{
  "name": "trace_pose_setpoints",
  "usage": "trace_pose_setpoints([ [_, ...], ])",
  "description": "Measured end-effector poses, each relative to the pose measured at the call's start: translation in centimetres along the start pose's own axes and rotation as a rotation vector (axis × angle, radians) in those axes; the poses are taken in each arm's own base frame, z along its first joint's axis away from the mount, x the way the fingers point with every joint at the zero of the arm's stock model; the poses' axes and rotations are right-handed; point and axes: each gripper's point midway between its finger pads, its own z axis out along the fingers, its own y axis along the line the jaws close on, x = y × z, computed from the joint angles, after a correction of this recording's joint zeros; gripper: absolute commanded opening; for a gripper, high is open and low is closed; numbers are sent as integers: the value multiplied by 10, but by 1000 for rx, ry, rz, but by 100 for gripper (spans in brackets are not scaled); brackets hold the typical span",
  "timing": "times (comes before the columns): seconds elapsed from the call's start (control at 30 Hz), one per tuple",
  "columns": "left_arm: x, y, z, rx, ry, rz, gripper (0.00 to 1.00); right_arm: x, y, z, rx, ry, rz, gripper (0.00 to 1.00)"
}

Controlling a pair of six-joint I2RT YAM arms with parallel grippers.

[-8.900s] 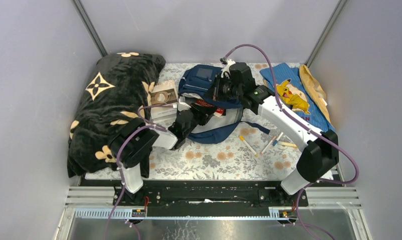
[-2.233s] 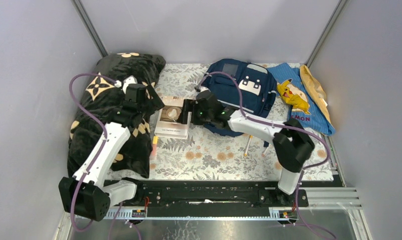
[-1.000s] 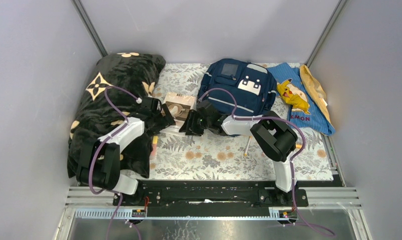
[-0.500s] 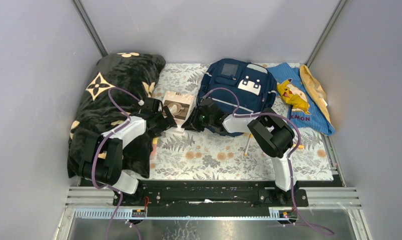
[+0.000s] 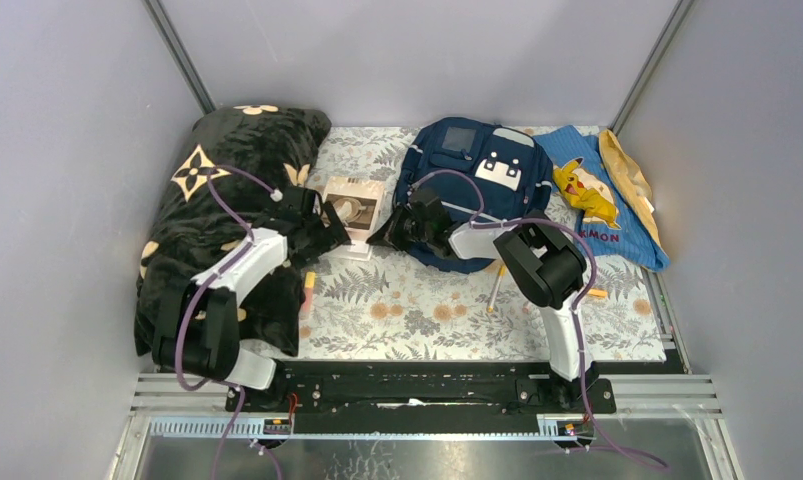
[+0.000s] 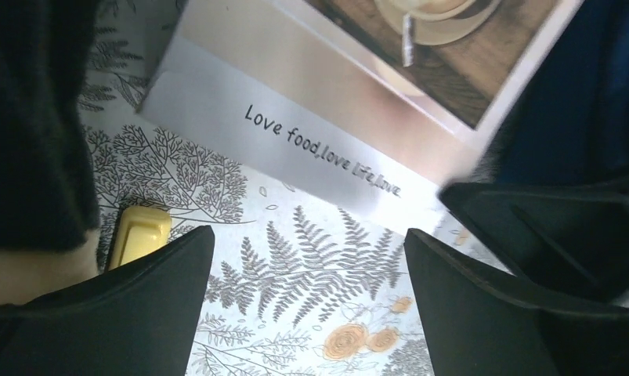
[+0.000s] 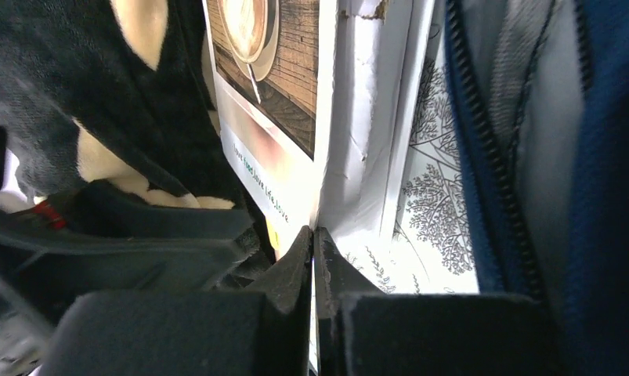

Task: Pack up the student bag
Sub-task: Pick up the book from the center of the board.

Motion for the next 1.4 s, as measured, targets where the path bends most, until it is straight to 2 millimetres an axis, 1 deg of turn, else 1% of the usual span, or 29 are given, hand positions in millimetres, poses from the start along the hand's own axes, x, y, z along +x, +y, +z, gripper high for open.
trace_pose_setpoints([
  [0.07, -11, -7, -15, 19, -43, 2, 99, -5, 0, -1, -2, -9, 3, 0],
  [0.13, -24, -18, -34, 55, -100, 2, 99, -9, 2, -4, -6, -18, 3, 0],
  [0.2, -40, -32, -55, 101, -161, 5, 99, -13, 7, -7, -15, -26, -1, 0],
  [0.23, -46, -37, -62, 117, -184, 6, 99, -14, 10, -9, -21, -30, -6, 0],
  [0.3, -56, -45, -74, 144, -220, 8, 99, -16, 21, -16, -37, -36, -25, 0],
  [0.37, -61, -47, -78, 152, -233, 5, 99, -17, 31, -23, -49, -40, -49, 0],
  [0.43, -60, -45, -77, 144, -226, 2, 99, -16, 41, -33, -58, -38, -82, 0],
  [0.53, -58, -42, -71, 131, -206, -1, 99, -12, 49, -48, -63, -25, -137, 0],
  [0.63, -54, -41, -66, 128, -184, -1, 99, -4, 45, -65, -38, -12, -189, 0],
  [0.73, -47, -44, -61, 153, -147, 1, 99, 10, 31, -88, 10, 8, -236, 0],
  [0.9, -21, -40, -41, 179, -44, -1, 99, 39, -2, -137, 96, 21, -293, 0],
  [0.97, -9, -37, -31, 190, -1, -5, 99, 50, -16, -152, 119, 22, -304, 0],
  [1.0, -2, -37, -26, 198, 24, -6, 99, 55, -24, -157, 129, 24, -305, 6],
  [1.03, 6, -36, -21, 204, 52, -5, 99, 60, -31, -161, 140, 29, -304, 21],
  [1.07, 13, -37, -15, 208, 82, -5, 99, 65, -41, -163, 156, 38, -299, 32],
  [1.13, 26, -39, -7, 218, 132, 2, 99, 70, -55, -164, 187, 50, -286, 65],
  [1.17, 31, -42, -4, 226, 152, 5, 99, 73, -62, -165, 203, 57, -283, 77],
  [1.23, 38, -46, 0, 243, 174, 8, 99, 73, -68, -166, 224, 56, -280, 98],
  [1.33, 45, -50, 0, 268, 190, 12, 99, 67, -69, -167, 232, 34, -286, 100],
  [1.4, 44, -54, 0, 284, 186, 14, 99, 62, -71, -168, 235, 23, -288, 100],
])
